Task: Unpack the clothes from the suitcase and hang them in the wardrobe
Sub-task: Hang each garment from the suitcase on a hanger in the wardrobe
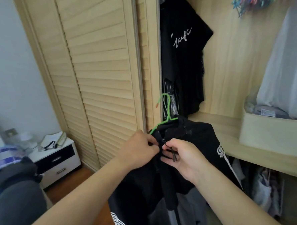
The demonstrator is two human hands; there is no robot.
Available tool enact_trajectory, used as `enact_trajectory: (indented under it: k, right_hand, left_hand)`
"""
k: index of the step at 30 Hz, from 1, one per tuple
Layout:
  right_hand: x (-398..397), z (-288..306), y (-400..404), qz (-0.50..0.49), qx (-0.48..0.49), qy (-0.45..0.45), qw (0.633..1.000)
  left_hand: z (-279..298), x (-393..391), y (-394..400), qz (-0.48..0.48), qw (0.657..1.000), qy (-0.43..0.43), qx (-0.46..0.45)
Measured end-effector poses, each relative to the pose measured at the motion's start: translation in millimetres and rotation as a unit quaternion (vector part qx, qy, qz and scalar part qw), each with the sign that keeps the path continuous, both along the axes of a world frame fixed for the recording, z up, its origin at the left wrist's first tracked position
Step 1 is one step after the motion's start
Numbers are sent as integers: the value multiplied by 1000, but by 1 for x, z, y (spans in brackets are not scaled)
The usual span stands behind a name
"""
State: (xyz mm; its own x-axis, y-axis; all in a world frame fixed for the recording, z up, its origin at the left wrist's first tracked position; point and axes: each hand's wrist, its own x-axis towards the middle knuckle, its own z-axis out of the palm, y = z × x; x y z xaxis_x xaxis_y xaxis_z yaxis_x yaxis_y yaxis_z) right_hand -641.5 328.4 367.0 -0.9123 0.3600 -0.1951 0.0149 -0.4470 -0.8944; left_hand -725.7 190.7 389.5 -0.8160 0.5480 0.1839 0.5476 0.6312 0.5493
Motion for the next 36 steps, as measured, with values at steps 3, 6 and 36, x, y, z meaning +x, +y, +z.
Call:
enact_trajectory:
  k: [3, 6, 36]
  right_hand:
    - [-6, 1, -31, 11, -25, 16, 1000]
    - [-12, -5, -55, 25, -65, -12, 998]
    - [13, 44, 62, -21, 681, 19, 732]
  left_hand:
    - [-9, -1, -21, 27, 998, 42, -39]
    - [-8, -9, -41, 78, 995, 58, -17]
    - [65, -47, -68, -102, 986, 88, 103]
